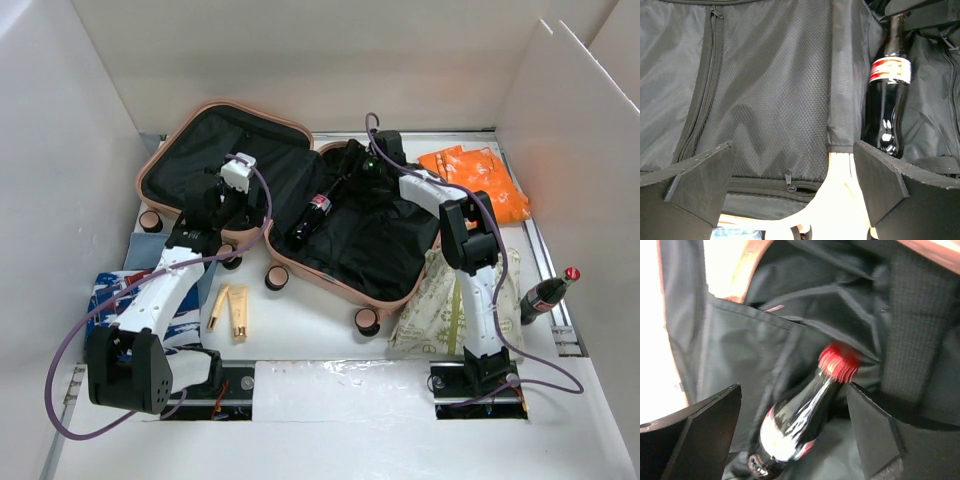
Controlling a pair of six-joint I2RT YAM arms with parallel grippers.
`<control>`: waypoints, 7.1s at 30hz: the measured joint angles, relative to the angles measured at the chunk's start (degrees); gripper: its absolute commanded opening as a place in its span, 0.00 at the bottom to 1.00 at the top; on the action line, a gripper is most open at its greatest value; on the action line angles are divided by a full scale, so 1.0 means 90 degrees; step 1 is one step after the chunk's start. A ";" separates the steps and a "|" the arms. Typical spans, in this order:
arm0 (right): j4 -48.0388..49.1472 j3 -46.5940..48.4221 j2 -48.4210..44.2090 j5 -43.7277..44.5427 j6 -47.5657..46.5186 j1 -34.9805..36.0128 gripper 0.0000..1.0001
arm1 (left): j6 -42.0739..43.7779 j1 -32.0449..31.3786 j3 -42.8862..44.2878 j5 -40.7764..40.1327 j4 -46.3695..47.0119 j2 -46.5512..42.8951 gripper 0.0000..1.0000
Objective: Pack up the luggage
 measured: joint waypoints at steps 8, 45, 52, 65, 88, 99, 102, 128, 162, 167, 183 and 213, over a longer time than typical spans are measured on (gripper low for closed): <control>-0.1406 0.0653 -0.0053 0.0699 -0.1032 0.0080 0.97 | 0.0000 0.0000 0.0000 0.0019 -0.0007 0.0000 1.00; -0.8500 -0.2713 -0.8510 0.7715 -0.1064 -0.3203 0.99 | -0.0204 -0.0012 0.0206 0.1042 0.1251 0.0753 1.00; -0.8335 -0.3444 -0.9143 0.7953 -0.1073 -0.3665 0.99 | -0.0070 -0.0219 0.0214 0.0935 0.1088 0.0641 1.00; -0.6897 -0.4505 -0.9136 0.7953 -0.1717 -0.3888 0.99 | 0.0000 -0.0561 0.0605 0.0772 0.0658 0.0631 1.00; -0.4864 -0.5816 -0.9437 0.7873 -0.2684 -0.3888 0.73 | 0.0000 -0.0561 0.0702 0.0469 0.0447 0.0631 1.00; -0.4578 -0.5928 -0.9510 0.7825 -0.2902 -0.3883 0.16 | 0.0000 -0.0559 0.0702 0.0418 0.0442 0.0631 1.00; -0.4556 -0.5933 -0.9510 0.7800 -0.3084 -0.3895 0.00 | 0.0000 -0.0561 0.0702 0.0418 0.0442 0.0631 1.00; -0.4175 -0.2630 -0.8216 0.7274 -0.5039 -0.1343 0.00 | -0.0177 -0.0561 0.0432 0.0155 0.0498 0.0578 1.00; -0.0780 -0.2307 -0.3490 0.1996 -0.0610 0.0403 0.00 | -0.0294 -0.0559 -0.0636 -0.1511 0.0398 -0.0352 1.00; -0.0525 -0.2370 -0.3169 0.1035 -0.0342 0.0019 0.00 | -0.0284 -0.0561 -0.0636 -0.1506 0.0396 -0.0347 1.00; -0.0952 -0.0828 -0.1154 -0.0423 -0.0328 -0.0546 0.00 | -0.0214 -0.0561 -0.0636 -0.1484 0.0396 -0.0318 1.00; -0.3509 0.1171 0.0447 0.0423 -0.2494 -0.0432 0.00 | -0.0165 -0.0559 -0.0634 -0.1358 0.0391 -0.0180 1.00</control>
